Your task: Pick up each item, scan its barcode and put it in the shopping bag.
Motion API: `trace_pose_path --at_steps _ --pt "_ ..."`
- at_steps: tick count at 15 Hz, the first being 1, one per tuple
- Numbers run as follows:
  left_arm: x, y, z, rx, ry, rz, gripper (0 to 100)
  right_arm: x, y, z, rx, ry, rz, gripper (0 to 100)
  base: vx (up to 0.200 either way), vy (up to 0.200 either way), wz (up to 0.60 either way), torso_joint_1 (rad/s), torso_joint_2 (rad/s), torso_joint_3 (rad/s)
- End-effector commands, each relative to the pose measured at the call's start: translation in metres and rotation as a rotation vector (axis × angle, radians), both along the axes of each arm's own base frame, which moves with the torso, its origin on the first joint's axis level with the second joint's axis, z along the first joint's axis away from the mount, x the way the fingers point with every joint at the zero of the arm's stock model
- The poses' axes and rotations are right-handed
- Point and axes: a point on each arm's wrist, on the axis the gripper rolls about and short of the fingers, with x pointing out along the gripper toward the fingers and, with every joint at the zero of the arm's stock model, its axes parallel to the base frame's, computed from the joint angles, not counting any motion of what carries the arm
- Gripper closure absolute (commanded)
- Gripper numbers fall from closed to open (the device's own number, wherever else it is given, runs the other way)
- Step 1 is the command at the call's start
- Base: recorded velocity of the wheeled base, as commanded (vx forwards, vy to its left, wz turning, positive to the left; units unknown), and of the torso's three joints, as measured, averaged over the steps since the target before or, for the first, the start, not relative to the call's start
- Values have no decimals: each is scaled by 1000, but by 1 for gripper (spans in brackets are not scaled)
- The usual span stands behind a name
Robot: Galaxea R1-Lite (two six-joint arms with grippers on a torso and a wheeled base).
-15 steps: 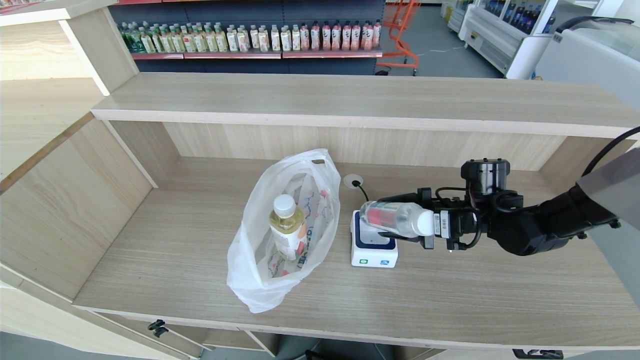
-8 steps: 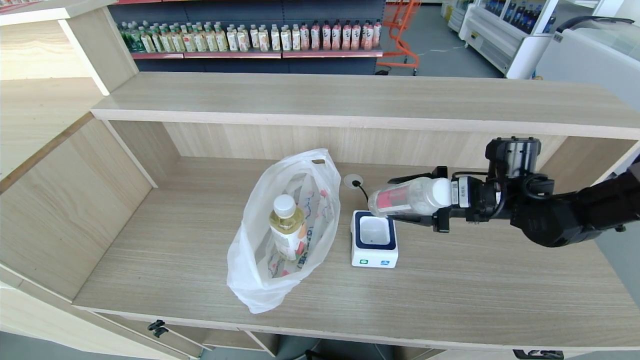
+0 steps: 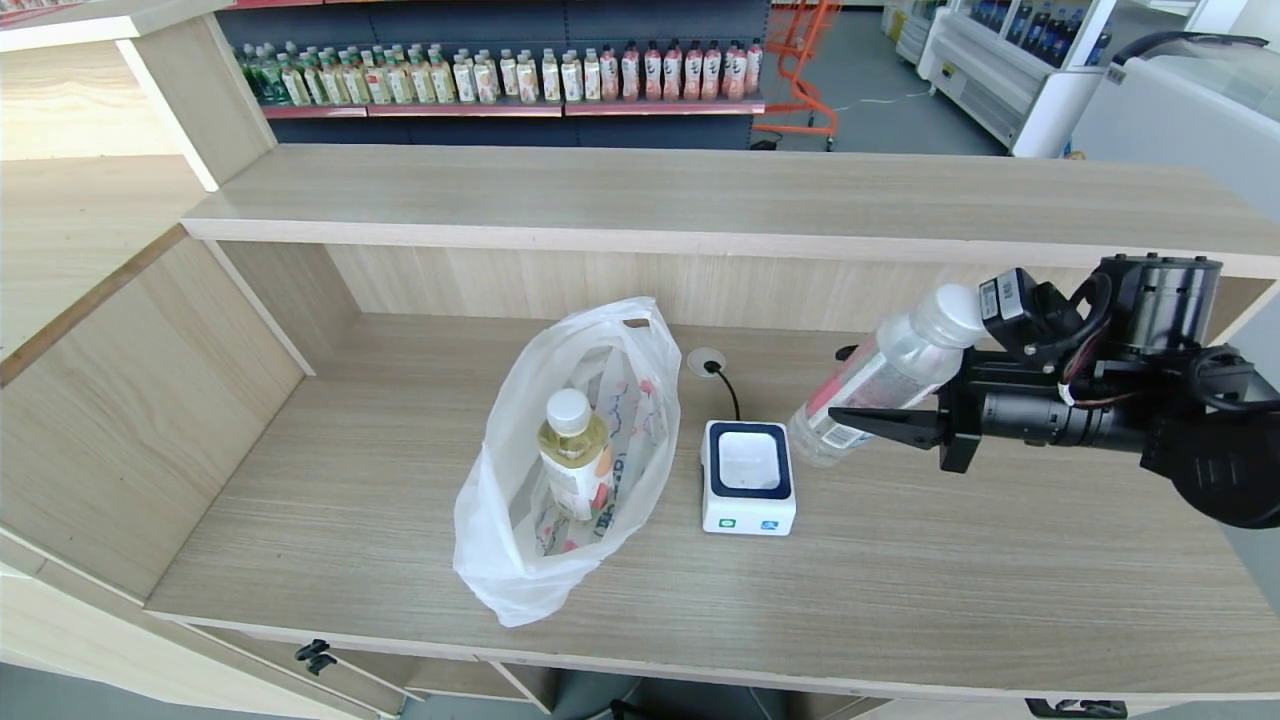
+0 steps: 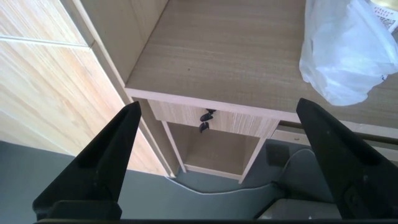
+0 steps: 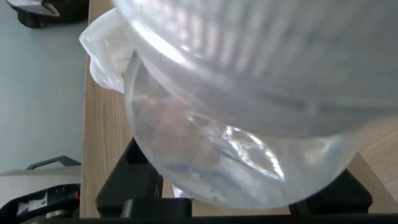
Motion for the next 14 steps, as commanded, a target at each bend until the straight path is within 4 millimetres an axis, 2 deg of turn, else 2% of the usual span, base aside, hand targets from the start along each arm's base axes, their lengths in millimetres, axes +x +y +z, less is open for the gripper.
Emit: trace_pose_path --at_steps 1,4,8,12,14 --pt "0 0 0 0 0 0 0 -1 -1 3 6 16 -43 100 0 0 0 0 0 0" --pt "0 0 0 -2 1 0 0 4 2 12 74 107 -208 100 0 0 0 0 0 0" --pt "0 0 0 -3 1 1 0 7 12 15 164 176 -264 100 0 0 0 0 0 0" --pt "0 0 0 -9 -1 1 0 8 32 16 257 316 -309 100 0 200 0 -1 1 6" --pt "0 0 0 -5 -1 1 0 22 43 9 269 340 -349 100 0 0 0 0 0 0"
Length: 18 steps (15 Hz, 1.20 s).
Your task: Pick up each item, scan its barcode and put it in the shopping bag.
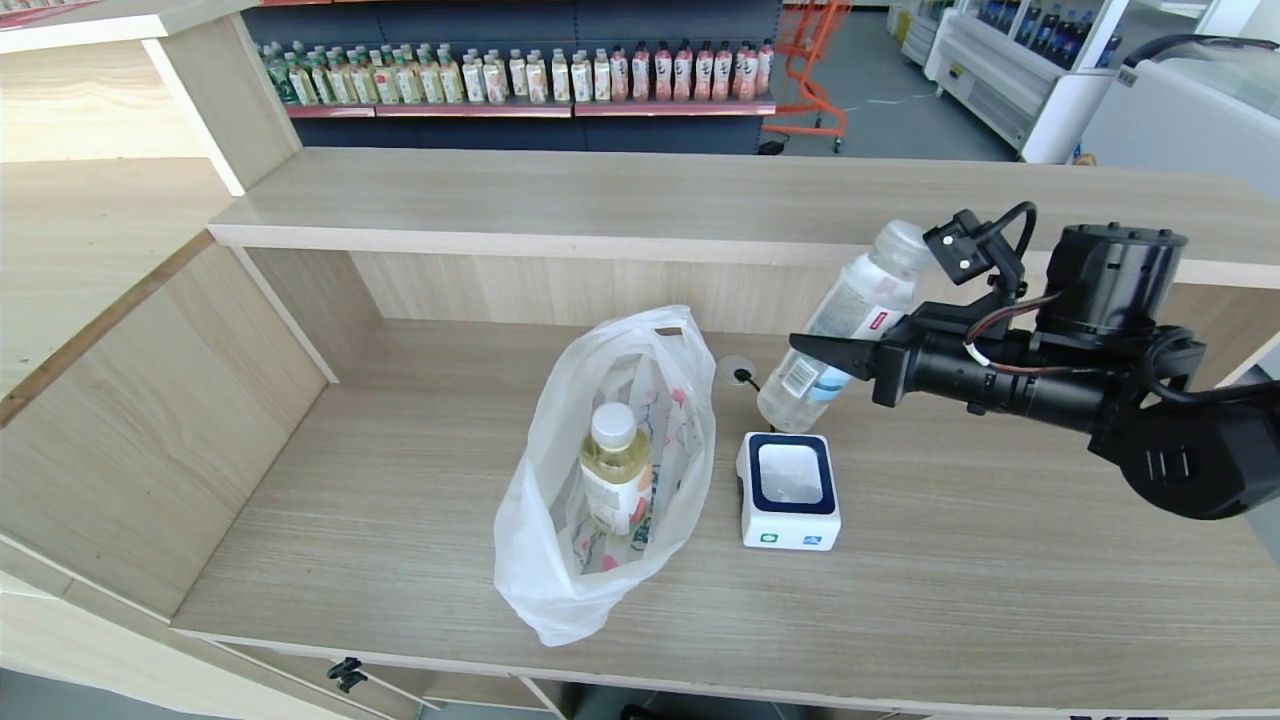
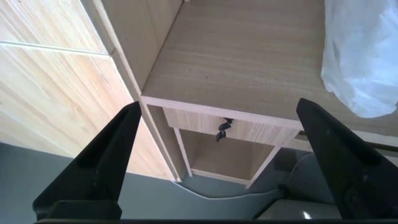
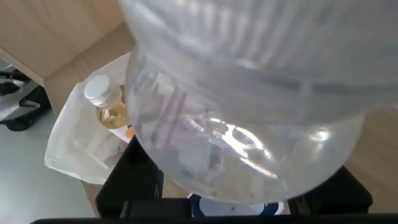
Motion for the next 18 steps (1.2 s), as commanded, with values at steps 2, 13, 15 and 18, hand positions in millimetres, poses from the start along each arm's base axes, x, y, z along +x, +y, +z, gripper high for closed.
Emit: trace_pose_path --at_steps 2,13,15,18 --pt "0 0 0 1 1 0 0 11 15 -10 16 46 9 100 0 0 0 0 0 0" --pt "0 0 0 1 0 0 0 41 74 -76 11 59 11 100 0 0 0 0 0 0" --pt "0 0 0 1 1 0 0 48 85 -92 11 44 4 100 0 0 0 0 0 0" --pt "0 0 0 1 1 0 0 55 97 -106 -18 -6 26 100 0 0 0 0 0 0"
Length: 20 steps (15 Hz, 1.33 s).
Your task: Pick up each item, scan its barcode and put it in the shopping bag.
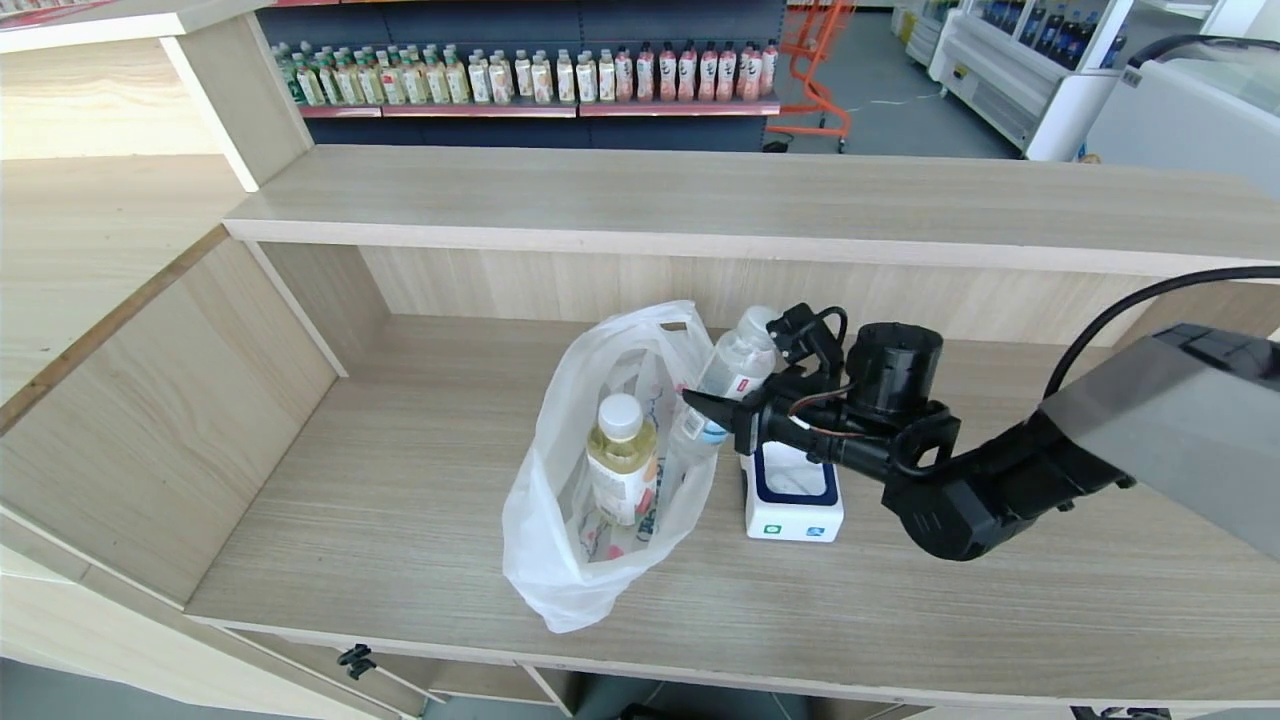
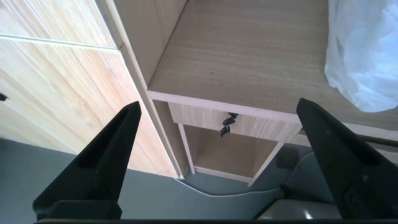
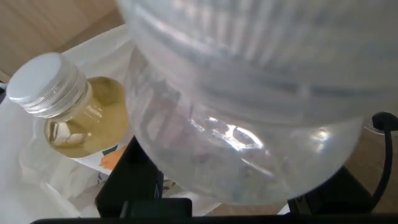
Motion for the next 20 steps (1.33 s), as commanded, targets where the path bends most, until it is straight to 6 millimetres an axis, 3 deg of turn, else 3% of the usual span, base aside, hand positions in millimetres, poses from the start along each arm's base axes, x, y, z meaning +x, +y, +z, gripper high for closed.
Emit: trace_pose_path --at_steps 1,11,12,14,17,18,20 --pt "0 0 0 0 1 0 0 9 10 -22 -41 -2 15 100 0 0 0 0 0 0" --pt "0 0 0 0 0 0 0 27 19 -37 -94 -102 24 100 0 0 0 0 0 0" --pt "0 0 0 0 0 0 0 26 18 -35 -93 -105 25 0 0 0 0 0 0 0" --pt "0 0 0 0 1 0 0 23 16 -18 -56 -112 21 0 0 0 0 0 0 0" --pt "0 0 0 0 0 0 0 7 7 26 63 -60 18 0 0 0 0 0 0 0" --pt "0 0 0 0 0 0 0 -7 -3 44 92 -27 12 0 0 0 0 0 0 0" --pt "0 0 0 0 1 0 0 -35 -33 59 127 68 -3 0 0 0 0 0 0 0"
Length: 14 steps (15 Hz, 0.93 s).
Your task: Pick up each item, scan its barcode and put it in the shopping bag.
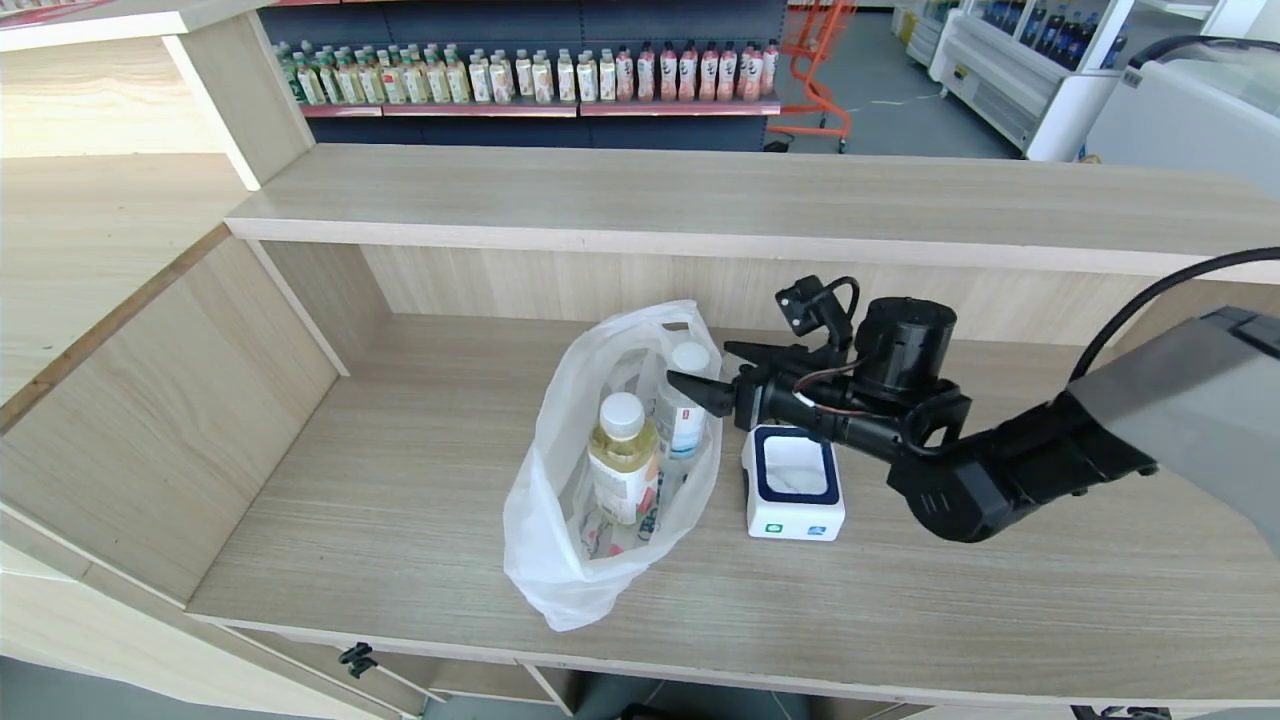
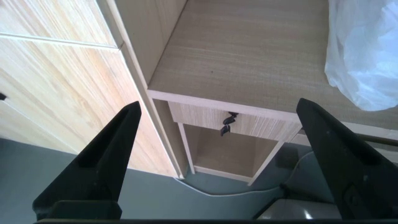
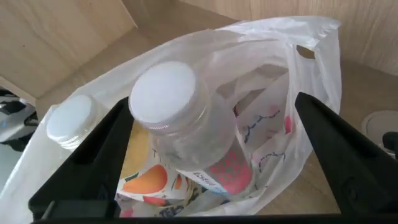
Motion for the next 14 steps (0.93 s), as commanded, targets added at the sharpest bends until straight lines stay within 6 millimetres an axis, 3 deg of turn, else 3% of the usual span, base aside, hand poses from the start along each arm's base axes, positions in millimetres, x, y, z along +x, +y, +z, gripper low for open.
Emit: trace_pose_path --at_steps 1,3,5,8,10,12,13,14 --pt "0 0 0 0 0 1 0 -48 -46 41 50 86 -16 0 0 0 0 0 0 0" --pt "0 0 0 0 0 1 0 -97 -88 52 28 183 -76 0 0 0 0 0 0 0" --pt "0 0 0 0 1 1 0 -140 -126 42 -14 205 -161 0 0 0 0 0 0 0" --pt "0 0 0 0 0 1 0 -202 -157 43 12 191 -344 0 0 0 0 0 0 0" --pt "0 0 0 0 0 1 0 -247 -168 40 5 201 -462 0 0 0 0 0 0 0" --pt "0 0 0 0 0 1 0 -316 -182 16 -28 241 -646 0 0 0 0 0 0 0" --pt "0 0 0 0 0 1 0 -330 -185 7 -35 245 -681 0 0 0 0 0 0 0" --pt "0 0 0 0 0 1 0 -357 -190 -18 -27 206 -748 0 0 0 0 0 0 0"
